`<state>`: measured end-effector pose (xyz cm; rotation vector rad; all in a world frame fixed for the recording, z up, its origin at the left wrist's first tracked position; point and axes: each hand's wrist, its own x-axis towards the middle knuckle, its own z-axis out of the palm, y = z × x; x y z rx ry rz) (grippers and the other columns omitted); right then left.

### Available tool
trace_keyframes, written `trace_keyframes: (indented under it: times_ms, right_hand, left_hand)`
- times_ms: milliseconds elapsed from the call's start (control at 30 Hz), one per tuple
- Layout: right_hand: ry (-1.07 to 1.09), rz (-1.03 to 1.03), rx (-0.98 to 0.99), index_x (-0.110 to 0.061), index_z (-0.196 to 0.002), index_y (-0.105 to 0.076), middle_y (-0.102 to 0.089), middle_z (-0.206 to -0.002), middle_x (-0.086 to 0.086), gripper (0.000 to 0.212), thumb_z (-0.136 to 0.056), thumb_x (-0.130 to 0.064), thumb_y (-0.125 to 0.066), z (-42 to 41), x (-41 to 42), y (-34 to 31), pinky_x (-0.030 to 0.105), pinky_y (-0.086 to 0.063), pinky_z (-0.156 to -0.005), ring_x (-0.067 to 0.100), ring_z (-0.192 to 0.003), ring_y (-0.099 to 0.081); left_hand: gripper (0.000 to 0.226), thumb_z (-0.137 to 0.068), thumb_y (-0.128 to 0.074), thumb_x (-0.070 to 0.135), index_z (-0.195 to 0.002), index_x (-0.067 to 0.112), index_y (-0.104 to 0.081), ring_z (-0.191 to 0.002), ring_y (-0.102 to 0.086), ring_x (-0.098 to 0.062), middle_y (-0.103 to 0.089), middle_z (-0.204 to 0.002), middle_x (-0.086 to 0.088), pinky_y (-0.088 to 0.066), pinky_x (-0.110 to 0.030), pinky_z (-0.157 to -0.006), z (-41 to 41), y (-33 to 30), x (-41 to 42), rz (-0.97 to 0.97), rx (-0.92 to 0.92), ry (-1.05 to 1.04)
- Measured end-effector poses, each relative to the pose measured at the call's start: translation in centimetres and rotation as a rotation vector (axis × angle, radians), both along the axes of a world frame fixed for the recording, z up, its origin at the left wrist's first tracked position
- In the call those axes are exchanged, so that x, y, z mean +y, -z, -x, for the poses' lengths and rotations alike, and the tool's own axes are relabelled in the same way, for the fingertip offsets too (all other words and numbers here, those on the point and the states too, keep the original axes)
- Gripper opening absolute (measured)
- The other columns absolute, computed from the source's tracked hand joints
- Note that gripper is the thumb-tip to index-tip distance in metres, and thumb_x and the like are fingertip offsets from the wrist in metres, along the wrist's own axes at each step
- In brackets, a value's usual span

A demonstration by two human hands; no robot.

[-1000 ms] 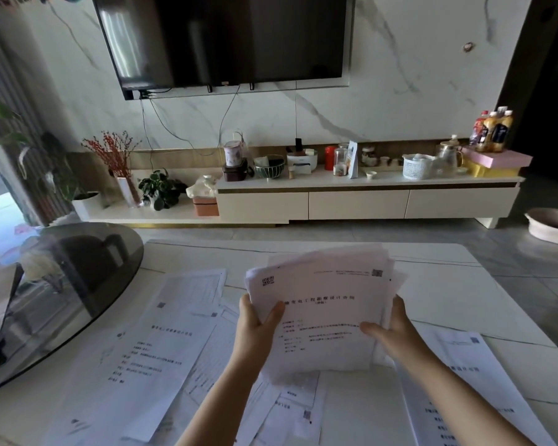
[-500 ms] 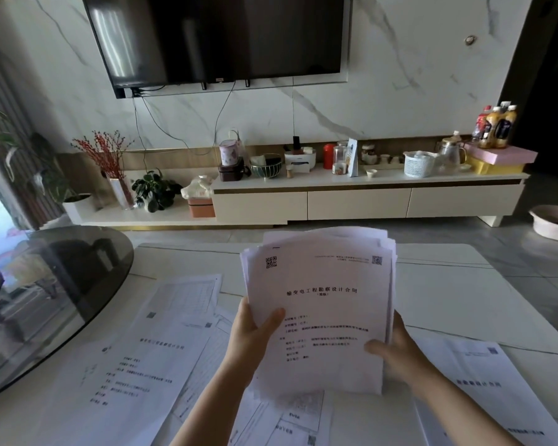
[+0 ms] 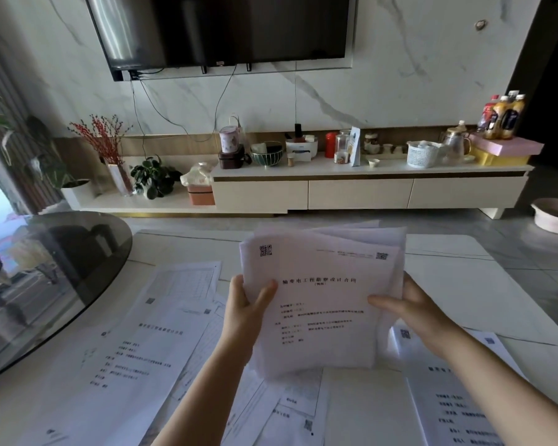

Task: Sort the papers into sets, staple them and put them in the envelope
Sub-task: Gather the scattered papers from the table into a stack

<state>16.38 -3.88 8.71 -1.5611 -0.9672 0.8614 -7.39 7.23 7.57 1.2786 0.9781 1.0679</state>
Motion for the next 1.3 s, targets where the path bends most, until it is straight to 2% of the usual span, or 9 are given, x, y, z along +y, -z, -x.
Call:
trace_keyframes:
  times_ms: [67, 200, 400, 533, 633, 767, 900, 1133, 1300]
  right_hand:
    - [0.027, -0.011, 0.006, -0.020, -0.120, -0.055, -0.068, -0.109, -0.001, 0.048, -0.073, -0.020, -0.066, -0.1, 0.0, 0.2, 0.030, -0.047, -0.083, 0.016, -0.104, -0.062]
    - [0.099, -0.050, 0.084, -0.015, -0.117, -0.053, -0.065, -0.107, 0.000, 0.038, -0.084, 0.005, -0.053, 0.5, 0.6, 1.7, 0.024, -0.043, -0.077, 0.013, -0.101, -0.059]
    - [0.120, -0.067, 0.140, -0.014, -0.112, -0.056, -0.067, -0.103, 0.006, 0.026, -0.088, -0.004, -0.057, 2.4, 3.4, 2.8, 0.038, -0.051, -0.084, 0.025, -0.100, -0.062]
    - [0.050, -0.080, 0.118, -0.017, -0.120, -0.051, -0.064, -0.111, 0.003, 0.039, -0.084, -0.008, -0.062, 2.1, 3.7, 1.2, 0.039, -0.048, -0.092, 0.019, -0.103, -0.061]
    - [0.030, 0.014, 0.041, -0.019, -0.122, -0.043, -0.057, -0.117, 0.002, 0.052, -0.075, -0.010, -0.063, 1.6, 3.1, 1.7, 0.035, -0.043, -0.092, 0.016, -0.106, -0.054]
    - [0.079, 0.000, 0.078, -0.014, -0.121, -0.042, -0.057, -0.115, 0.008, 0.047, -0.079, -0.001, -0.059, 2.6, 3.4, 3.1, 0.030, -0.041, -0.081, 0.017, -0.101, -0.053]
    - [0.143, -0.083, 0.079, -0.012, -0.113, -0.048, -0.061, -0.101, 0.001, 0.033, -0.085, 0.005, -0.052, 2.6, 3.5, 2.7, 0.024, -0.042, -0.071, 0.008, -0.089, -0.056]
    - [0.141, -0.069, 0.054, -0.015, -0.110, -0.055, -0.066, -0.107, 0.003, 0.017, -0.096, -0.009, -0.051, 3.3, 3.2, 3.8, 0.036, -0.050, -0.085, 0.018, -0.098, -0.062]
    - [0.120, -0.128, 0.117, -0.018, -0.116, -0.049, -0.064, -0.104, -0.006, 0.030, -0.093, 0.001, -0.050, 3.2, 2.4, 3.1, 0.013, -0.046, -0.071, 0.006, -0.094, -0.060]
  left_hand:
    - [0.037, -0.083, -0.070, 0.024, -0.113, 0.020, -0.049, -0.091, -0.067, -0.019, -0.066, -0.106, -0.005, -0.056, -0.030, -0.069, 0.1, 0.4, -0.2, 0.005, 0.006, 0.042]
    - [0.047, -0.081, -0.073, 0.021, -0.120, 0.021, -0.047, -0.094, -0.066, -0.015, -0.064, -0.107, 0.000, -0.055, -0.023, -0.066, 0.4, 1.0, 0.0, 0.025, 0.015, 0.056]
    - [0.021, -0.091, -0.062, 0.017, -0.110, 0.015, -0.053, -0.088, -0.065, -0.018, -0.066, -0.104, -0.007, -0.053, -0.025, -0.065, -0.3, 1.2, 0.2, 0.066, -0.012, 0.016]
    - [0.024, -0.092, -0.060, 0.019, -0.111, 0.007, -0.051, -0.087, -0.065, -0.019, -0.065, -0.103, -0.008, -0.054, -0.028, -0.065, -0.3, 0.1, 1.1, 0.007, -0.028, 0.018]
    - [0.021, -0.090, -0.063, 0.018, -0.106, 0.017, -0.049, -0.093, -0.063, -0.019, -0.063, -0.106, -0.004, -0.054, -0.030, -0.071, 0.3, 1.1, 1.0, 0.003, 0.031, 0.046]
    - [0.023, -0.093, -0.058, 0.018, -0.112, 0.023, -0.046, -0.101, -0.060, -0.023, -0.061, -0.110, -0.006, -0.054, -0.037, -0.078, -0.5, 2.8, 0.6, 0.001, 0.105, 0.075]
    - [0.017, -0.094, -0.056, 0.021, -0.107, 0.016, -0.047, -0.093, -0.061, -0.019, -0.060, -0.106, -0.007, -0.051, -0.027, -0.068, -0.5, 2.3, 1.1, -0.003, 0.073, 0.002]
    - [0.009, -0.098, -0.050, 0.022, -0.098, 0.013, -0.047, -0.082, -0.061, -0.016, -0.060, -0.099, -0.007, -0.050, -0.024, -0.061, -1.0, 2.2, 0.0, 0.033, 0.097, -0.004]
    - [0.010, -0.096, -0.054, 0.022, -0.102, 0.021, -0.047, -0.093, -0.061, -0.020, -0.061, -0.105, -0.006, -0.052, -0.030, -0.069, -0.6, 1.9, -0.3, -0.005, 0.057, 0.017]
